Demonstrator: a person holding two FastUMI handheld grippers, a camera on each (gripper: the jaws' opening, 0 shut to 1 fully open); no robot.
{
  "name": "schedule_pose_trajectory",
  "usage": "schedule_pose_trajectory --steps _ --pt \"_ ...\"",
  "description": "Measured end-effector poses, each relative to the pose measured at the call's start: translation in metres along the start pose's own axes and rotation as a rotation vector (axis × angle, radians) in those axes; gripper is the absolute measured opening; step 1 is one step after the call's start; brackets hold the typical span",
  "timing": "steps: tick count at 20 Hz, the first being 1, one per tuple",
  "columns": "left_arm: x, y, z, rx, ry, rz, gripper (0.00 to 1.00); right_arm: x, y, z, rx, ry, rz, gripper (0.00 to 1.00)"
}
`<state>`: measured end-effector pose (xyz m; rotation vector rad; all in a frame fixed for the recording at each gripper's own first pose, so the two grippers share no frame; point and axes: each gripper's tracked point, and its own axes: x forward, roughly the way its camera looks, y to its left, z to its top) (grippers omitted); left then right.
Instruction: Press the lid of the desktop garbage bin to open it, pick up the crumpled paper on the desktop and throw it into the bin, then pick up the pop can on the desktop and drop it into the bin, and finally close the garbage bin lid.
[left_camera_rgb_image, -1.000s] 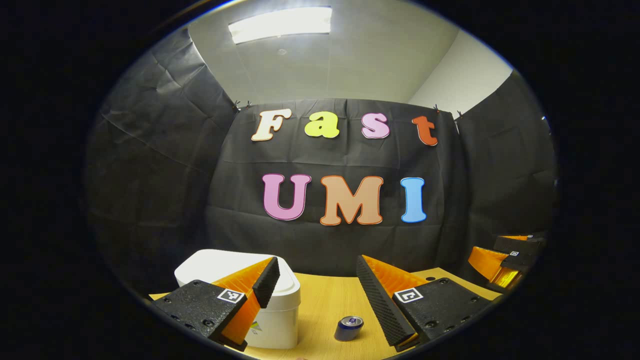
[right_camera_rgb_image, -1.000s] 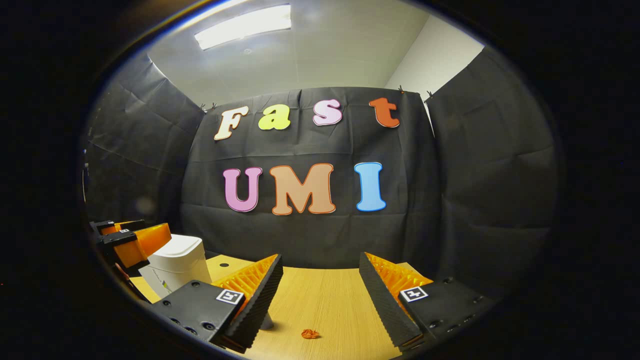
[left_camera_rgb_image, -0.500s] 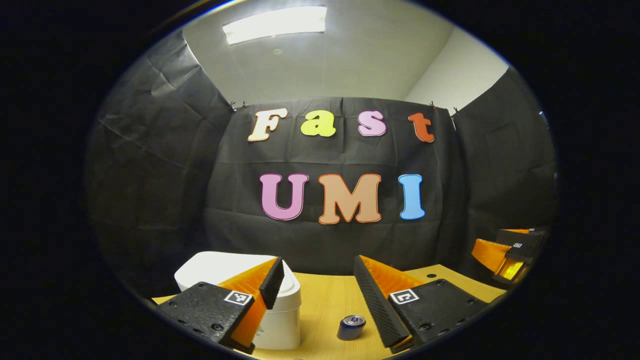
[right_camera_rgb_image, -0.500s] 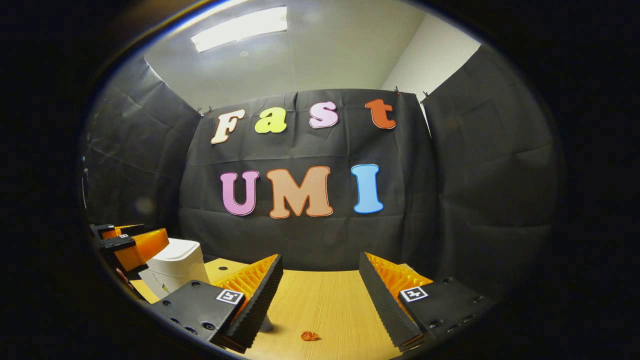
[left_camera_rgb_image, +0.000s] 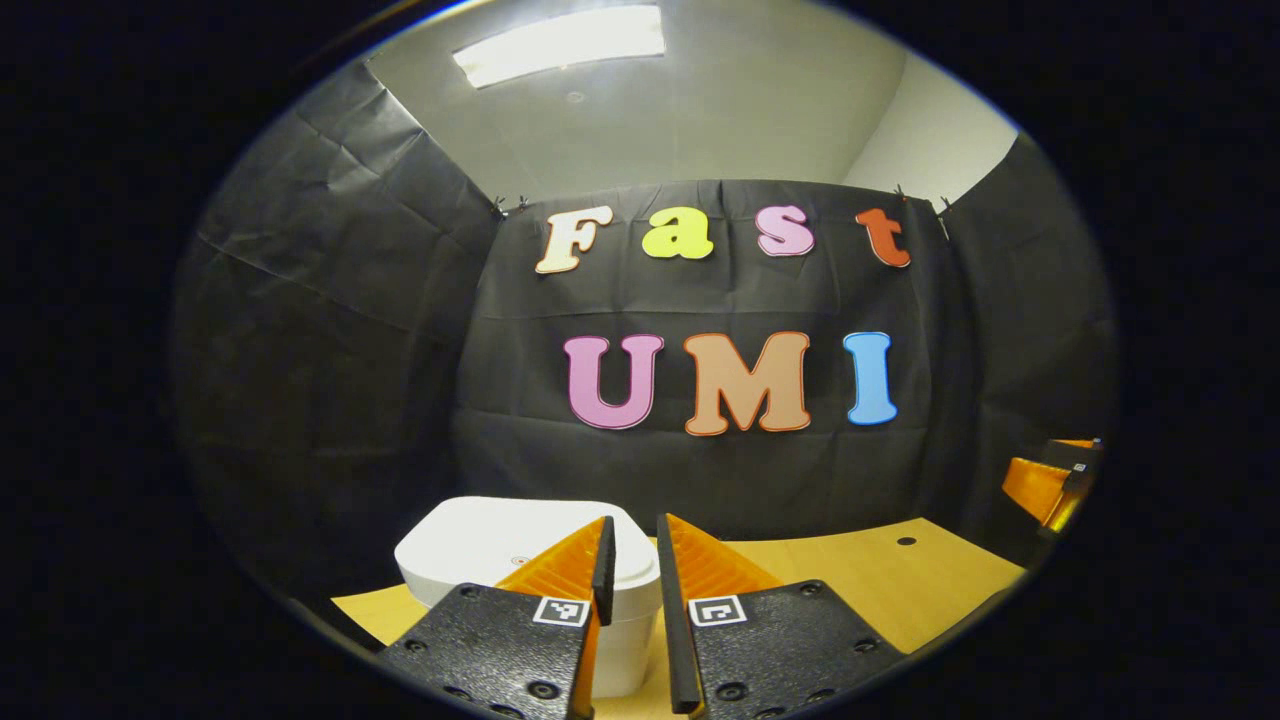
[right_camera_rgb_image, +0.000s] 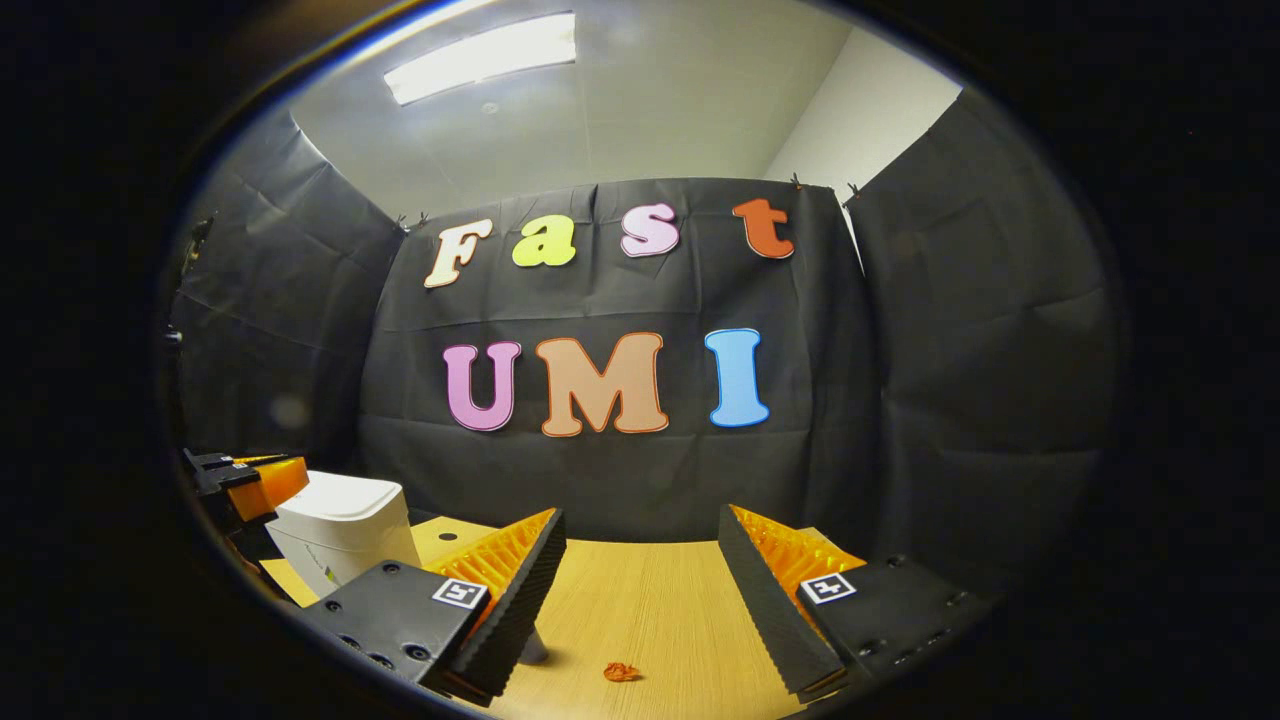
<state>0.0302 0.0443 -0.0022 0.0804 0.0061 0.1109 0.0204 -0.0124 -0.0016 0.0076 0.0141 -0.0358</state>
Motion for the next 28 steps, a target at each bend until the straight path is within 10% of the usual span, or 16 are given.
schedule_pose_trajectory --steps 5,13,28 --pt "0.011 0.044 -0.004 0.063 -0.014 0.111 0.00 0.001 -0.003 -0.004 0.010 0.007 -0.005 0.97" --pt "0.019 0.071 -0.059 0.102 0.125 0.181 0.00 0.004 0.001 -0.014 0.017 0.044 0.010 0.97" --pt "0.022 0.076 -0.042 0.112 -0.040 0.175 0.00 0.012 0.013 -0.040 0.011 0.115 0.049 0.98"
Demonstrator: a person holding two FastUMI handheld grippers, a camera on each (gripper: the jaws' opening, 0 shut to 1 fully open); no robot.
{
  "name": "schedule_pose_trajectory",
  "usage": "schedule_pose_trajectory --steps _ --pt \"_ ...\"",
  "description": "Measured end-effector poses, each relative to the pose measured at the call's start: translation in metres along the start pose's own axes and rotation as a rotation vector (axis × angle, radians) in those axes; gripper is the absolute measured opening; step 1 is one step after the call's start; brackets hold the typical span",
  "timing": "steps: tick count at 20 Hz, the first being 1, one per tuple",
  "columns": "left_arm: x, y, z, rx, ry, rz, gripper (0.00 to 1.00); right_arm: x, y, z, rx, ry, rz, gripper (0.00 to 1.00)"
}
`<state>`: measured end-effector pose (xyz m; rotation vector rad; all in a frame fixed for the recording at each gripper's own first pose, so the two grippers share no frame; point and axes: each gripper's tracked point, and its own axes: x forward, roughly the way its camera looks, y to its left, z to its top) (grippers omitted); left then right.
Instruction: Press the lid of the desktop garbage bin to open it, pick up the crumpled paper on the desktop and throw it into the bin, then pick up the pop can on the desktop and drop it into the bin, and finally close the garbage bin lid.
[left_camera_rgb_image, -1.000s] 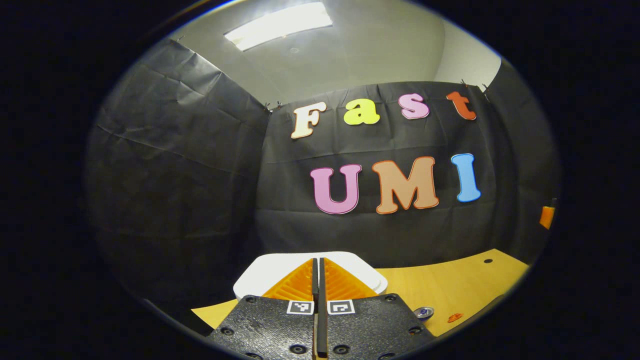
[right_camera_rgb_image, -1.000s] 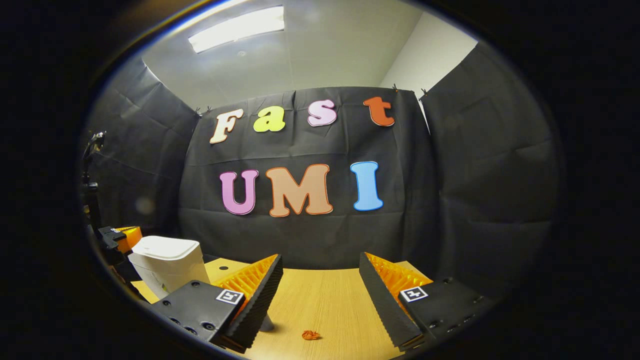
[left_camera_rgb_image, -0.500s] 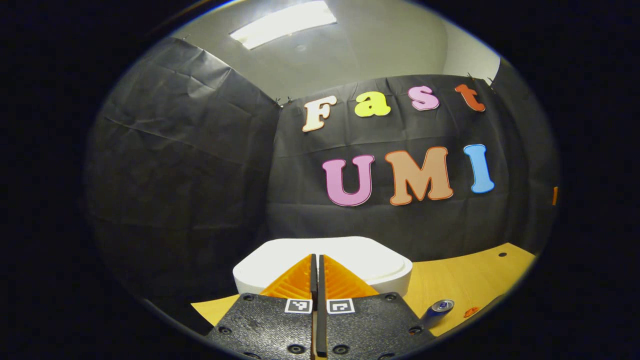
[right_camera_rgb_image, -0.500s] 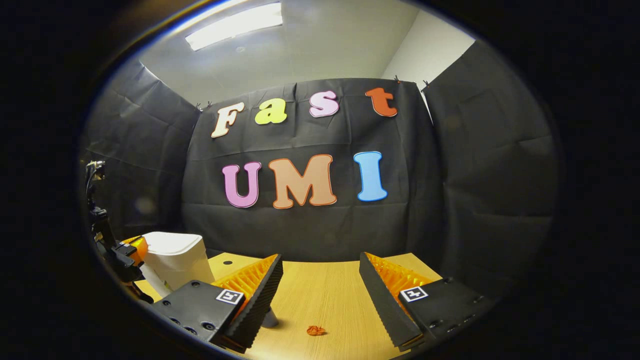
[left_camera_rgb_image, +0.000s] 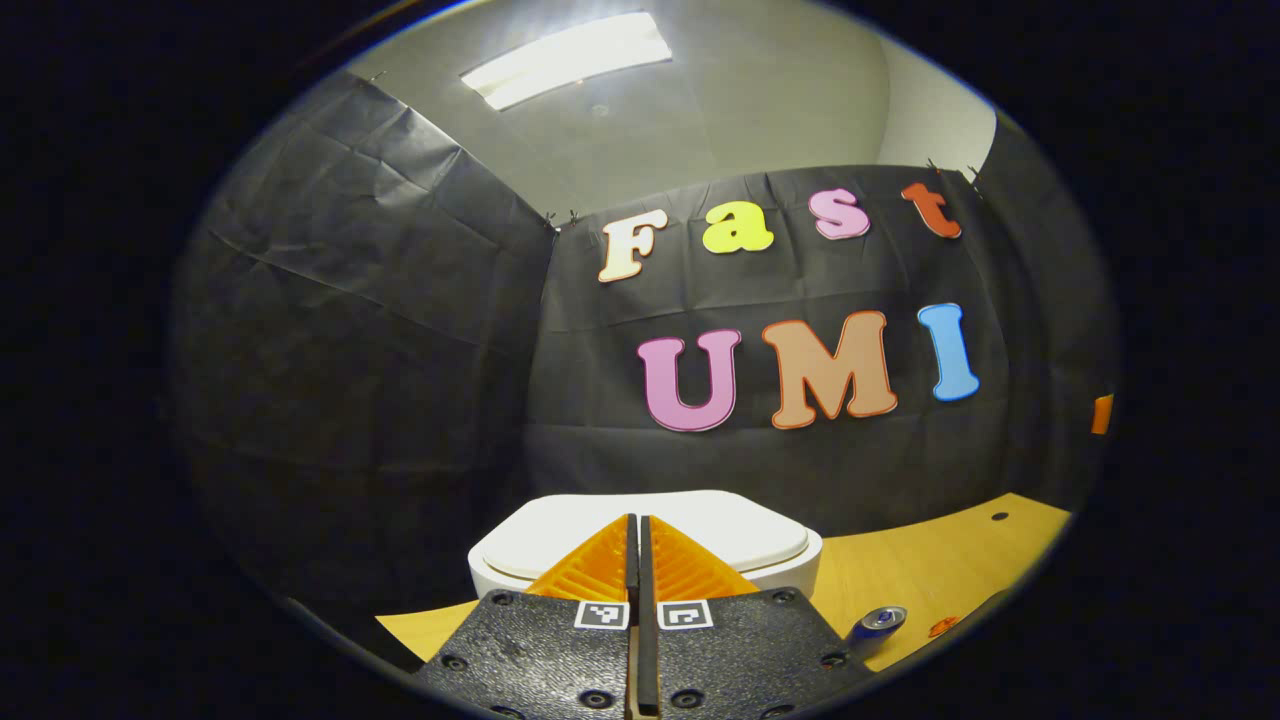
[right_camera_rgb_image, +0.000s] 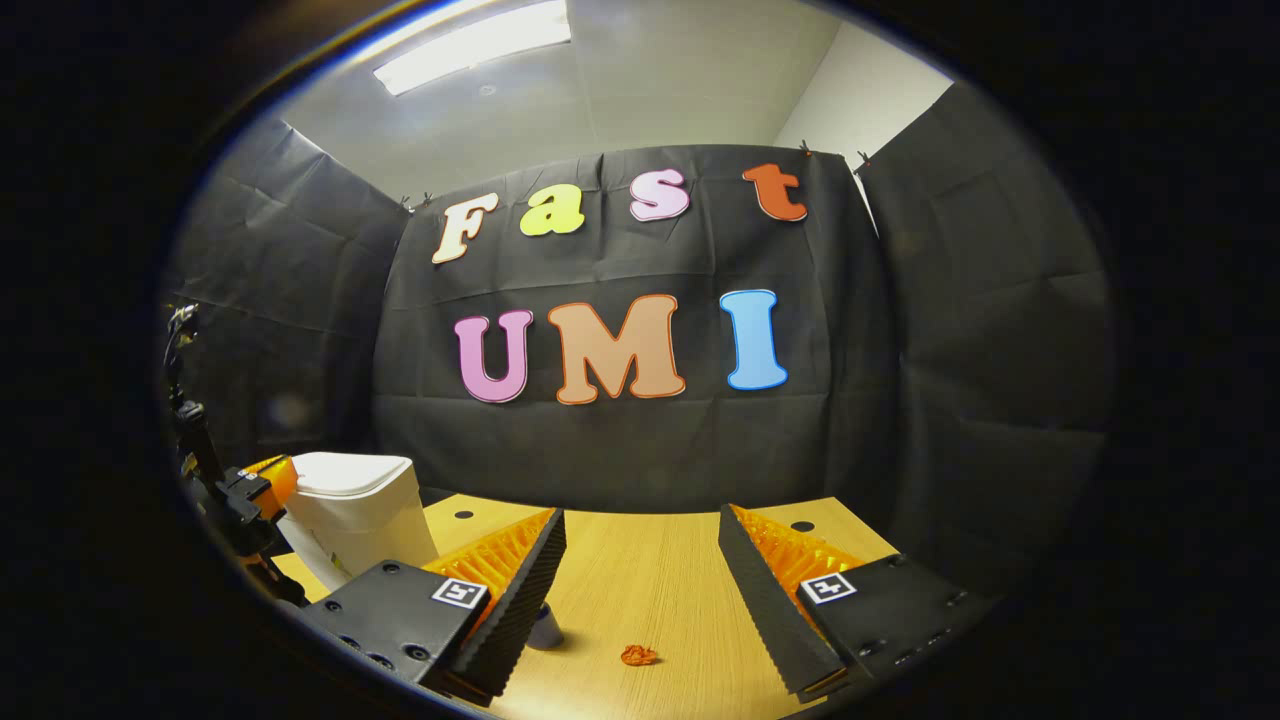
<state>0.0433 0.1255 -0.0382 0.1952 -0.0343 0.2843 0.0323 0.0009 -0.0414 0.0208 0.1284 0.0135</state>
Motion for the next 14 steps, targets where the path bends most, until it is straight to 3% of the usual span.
schedule_pose_trajectory --steps 6,8,14 --pt "-0.002 0.000 0.047 -0.020 -0.076 -0.010 0.00 0.011 -0.005 -0.032 -0.016 0.087 -0.002 0.98" --pt "-0.008 -0.010 0.064 -0.036 -0.106 -0.047 0.00 0.021 -0.005 -0.055 -0.041 0.146 0.013 0.98" --pt "-0.031 -0.034 0.053 -0.013 -0.075 -0.134 0.22 0.050 -0.001 -0.123 -0.065 0.306 0.079 0.97"
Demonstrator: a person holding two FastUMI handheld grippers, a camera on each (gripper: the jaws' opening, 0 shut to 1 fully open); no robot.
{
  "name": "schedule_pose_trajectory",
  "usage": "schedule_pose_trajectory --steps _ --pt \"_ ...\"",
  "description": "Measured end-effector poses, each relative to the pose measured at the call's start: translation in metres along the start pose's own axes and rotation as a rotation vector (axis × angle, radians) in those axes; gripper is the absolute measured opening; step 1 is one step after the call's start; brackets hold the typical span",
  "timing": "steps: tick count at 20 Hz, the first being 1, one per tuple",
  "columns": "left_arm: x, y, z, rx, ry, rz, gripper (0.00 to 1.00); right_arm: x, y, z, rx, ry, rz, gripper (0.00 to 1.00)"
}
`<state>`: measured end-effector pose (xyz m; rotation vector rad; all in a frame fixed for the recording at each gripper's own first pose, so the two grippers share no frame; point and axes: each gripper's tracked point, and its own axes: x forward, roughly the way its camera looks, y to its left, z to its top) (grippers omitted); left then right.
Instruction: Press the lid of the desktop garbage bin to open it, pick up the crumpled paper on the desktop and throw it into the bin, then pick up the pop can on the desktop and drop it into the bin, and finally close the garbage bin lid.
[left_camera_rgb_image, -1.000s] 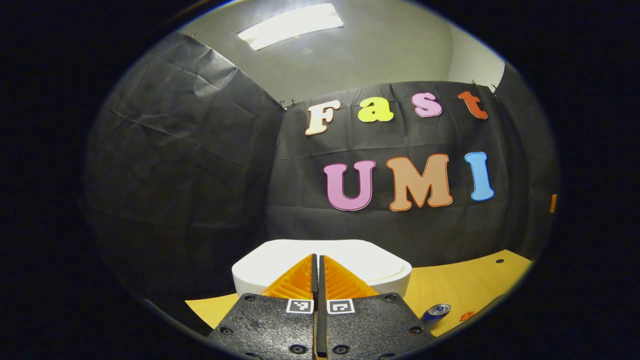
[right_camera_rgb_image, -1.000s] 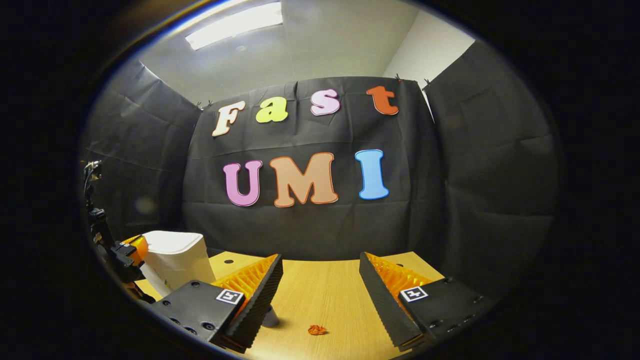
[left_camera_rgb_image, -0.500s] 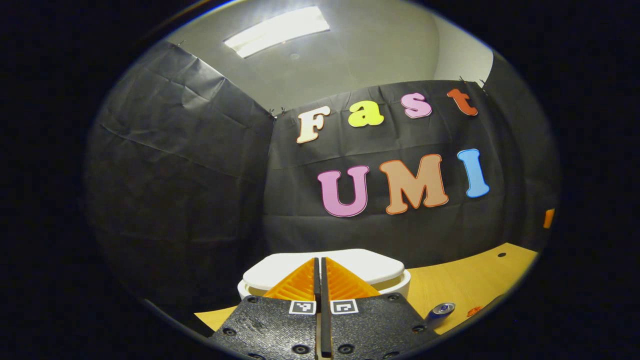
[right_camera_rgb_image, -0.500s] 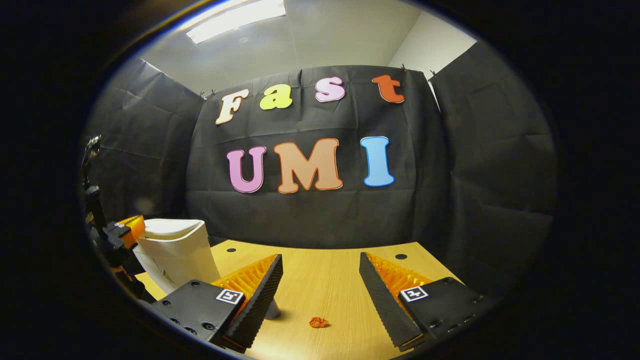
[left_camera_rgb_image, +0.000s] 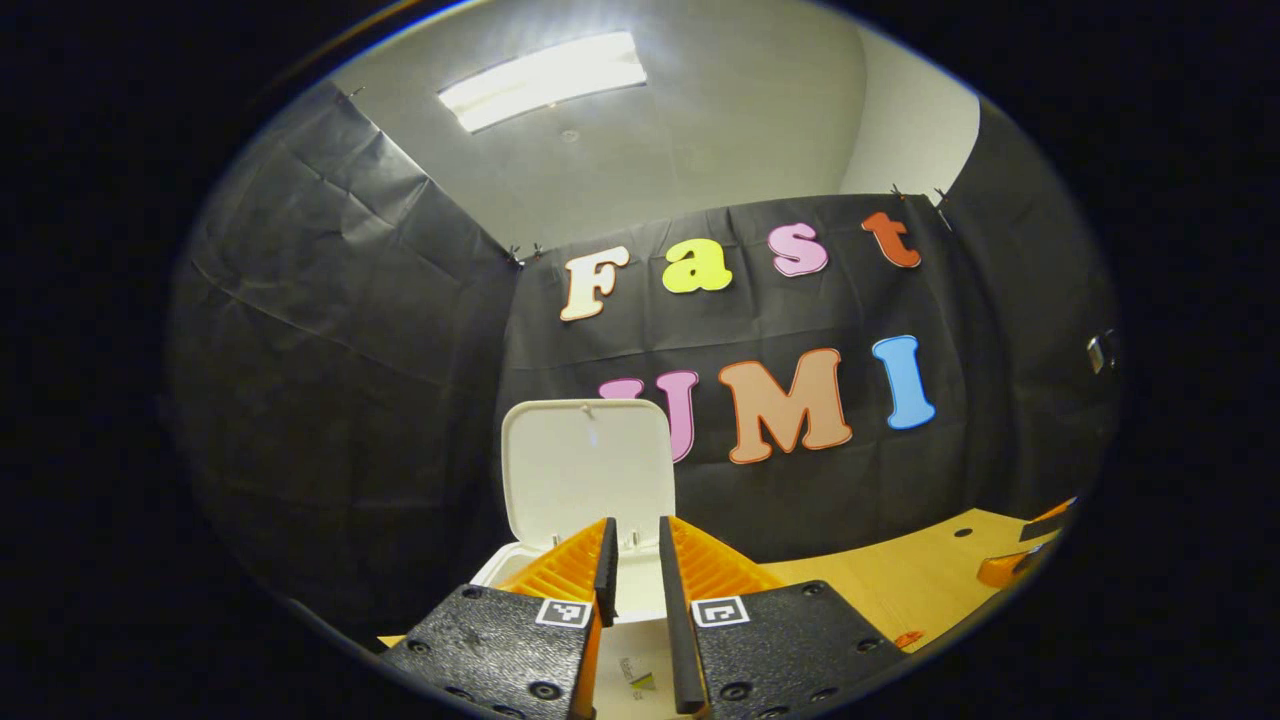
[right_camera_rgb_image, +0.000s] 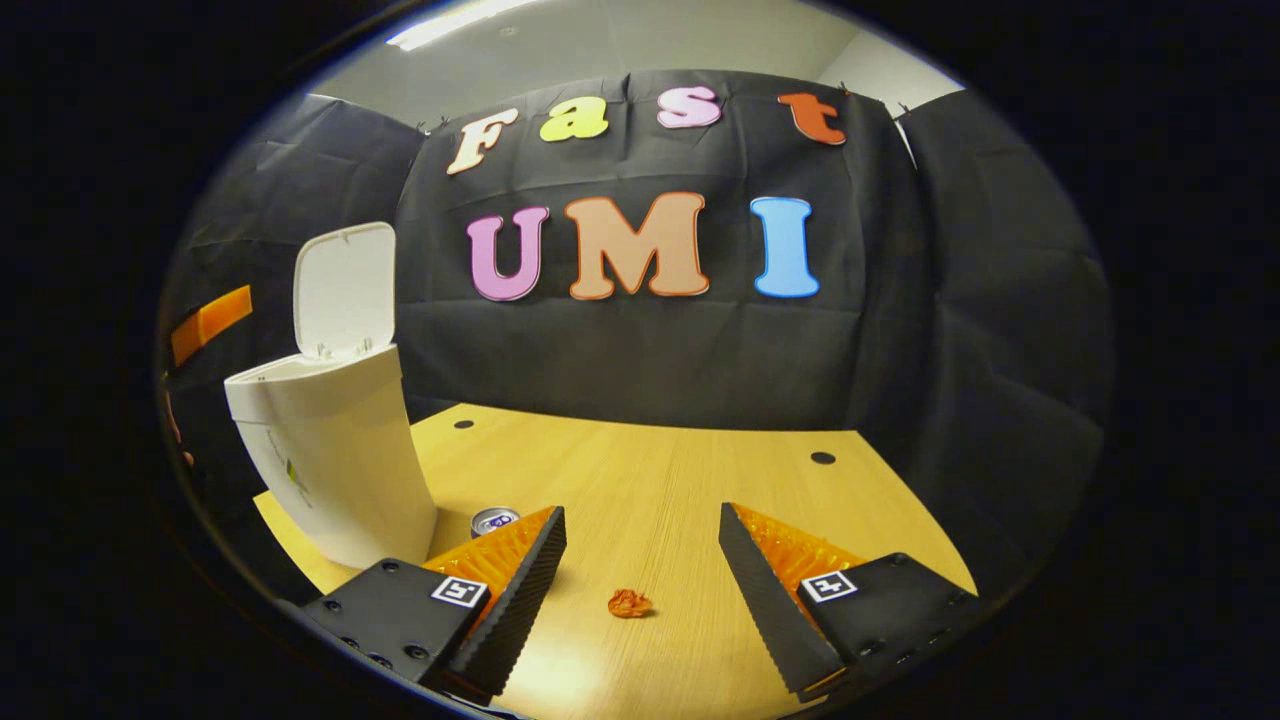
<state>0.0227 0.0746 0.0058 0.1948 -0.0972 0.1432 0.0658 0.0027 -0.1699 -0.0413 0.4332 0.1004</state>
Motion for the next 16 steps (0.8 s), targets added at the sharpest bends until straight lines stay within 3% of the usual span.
schedule_pose_trajectory --steps 1,2,5,6,13,15,16 --pt "-0.004 -0.002 -0.006 -0.002 0.023 -0.003 0.29 0.008 0.005 -0.013 0.001 0.044 0.020 0.97" --pt "-0.007 -0.003 -0.012 -0.004 0.046 -0.001 0.30 0.017 0.008 -0.026 -0.008 0.086 0.036 0.98" --pt "-0.015 0.003 -0.015 -0.002 0.066 0.030 0.93 0.045 0.011 -0.056 -0.038 0.181 0.070 0.98" --pt "-0.017 0.008 -0.013 0.002 0.062 0.049 0.89 0.053 0.010 -0.065 -0.049 0.209 0.079 0.98" --pt "-0.033 0.033 -0.012 0.036 0.071 0.145 0.90 0.100 0.012 -0.126 -0.121 0.407 0.119 0.99" --pt "-0.036 0.036 -0.012 0.042 0.078 0.164 0.90 0.110 0.010 -0.137 -0.121 0.450 0.120 0.95" --pt "-0.038 0.039 -0.012 0.047 0.080 0.173 0.89 0.114 0.008 -0.141 -0.120 0.474 0.112 0.99"
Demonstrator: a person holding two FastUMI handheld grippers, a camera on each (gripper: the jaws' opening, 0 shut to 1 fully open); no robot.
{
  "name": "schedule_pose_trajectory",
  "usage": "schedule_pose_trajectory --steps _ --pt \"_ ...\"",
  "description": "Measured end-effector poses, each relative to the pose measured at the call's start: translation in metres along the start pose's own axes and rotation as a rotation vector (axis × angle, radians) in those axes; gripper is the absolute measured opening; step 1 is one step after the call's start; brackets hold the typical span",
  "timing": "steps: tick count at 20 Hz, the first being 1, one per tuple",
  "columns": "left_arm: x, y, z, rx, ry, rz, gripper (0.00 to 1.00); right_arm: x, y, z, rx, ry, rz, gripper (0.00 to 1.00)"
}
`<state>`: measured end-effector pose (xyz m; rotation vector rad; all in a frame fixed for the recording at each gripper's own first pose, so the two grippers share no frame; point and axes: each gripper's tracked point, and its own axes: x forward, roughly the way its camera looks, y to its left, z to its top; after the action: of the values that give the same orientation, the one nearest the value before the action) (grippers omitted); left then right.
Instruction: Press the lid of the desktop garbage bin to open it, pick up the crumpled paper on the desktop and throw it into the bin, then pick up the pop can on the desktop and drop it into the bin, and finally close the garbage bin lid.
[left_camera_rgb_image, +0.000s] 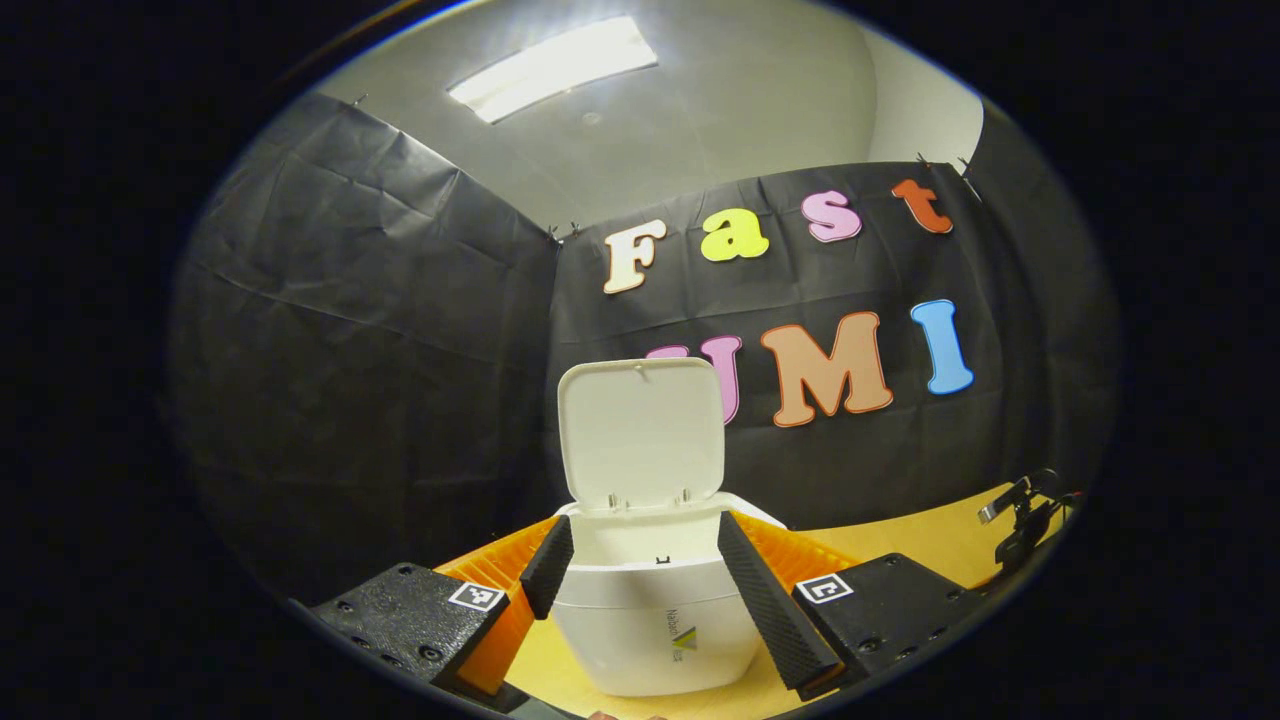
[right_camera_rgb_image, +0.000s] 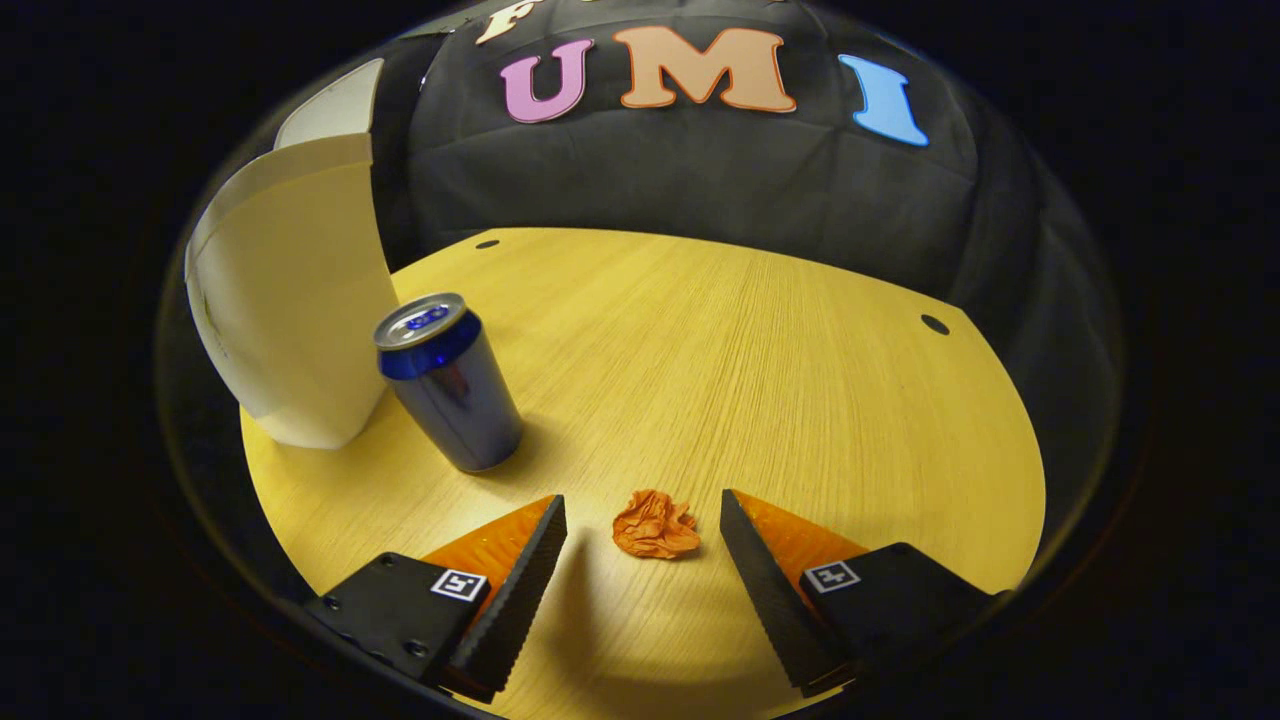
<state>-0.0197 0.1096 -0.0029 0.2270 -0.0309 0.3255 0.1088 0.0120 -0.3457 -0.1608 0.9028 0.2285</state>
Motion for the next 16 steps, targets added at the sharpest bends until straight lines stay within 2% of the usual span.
schedule_pose_trajectory --steps 2,3,4,5,6,7,8,9,16 --pt "-0.002 0.005 0.001 0.006 -0.001 0.014 0.90 0.007 -0.002 -0.005 0.011 0.039 0.001 0.95" --pt "-0.004 0.006 0.001 0.010 -0.003 0.019 0.89 0.007 -0.001 -0.002 0.024 0.037 0.008 0.86" --pt "-0.004 0.007 0.002 0.014 -0.002 0.024 0.90 0.007 -0.003 0.001 0.026 0.034 0.001 0.83" --pt "-0.004 0.007 0.002 0.016 -0.001 0.025 0.90 0.008 -0.004 -0.001 0.027 0.041 0.006 0.68" --pt "-0.004 0.007 0.001 0.016 0.000 0.024 0.90 0.008 -0.004 0.001 0.035 0.043 0.006 0.58" --pt "-0.004 0.005 0.001 0.015 0.002 0.021 0.90 0.009 -0.003 -0.001 0.041 0.048 0.008 0.50" --pt "-0.004 0.003 0.002 0.014 0.004 0.016 0.90 0.008 -0.003 -0.001 0.049 0.053 0.007 0.49" --pt "-0.004 0.001 0.001 0.014 0.005 0.011 0.90 0.006 -0.004 -0.002 0.054 0.054 0.005 0.41" --pt "-0.006 -0.007 0.003 0.007 -0.004 -0.015 0.90 -0.002 -0.001 0.003 0.052 0.027 0.006 0.29"
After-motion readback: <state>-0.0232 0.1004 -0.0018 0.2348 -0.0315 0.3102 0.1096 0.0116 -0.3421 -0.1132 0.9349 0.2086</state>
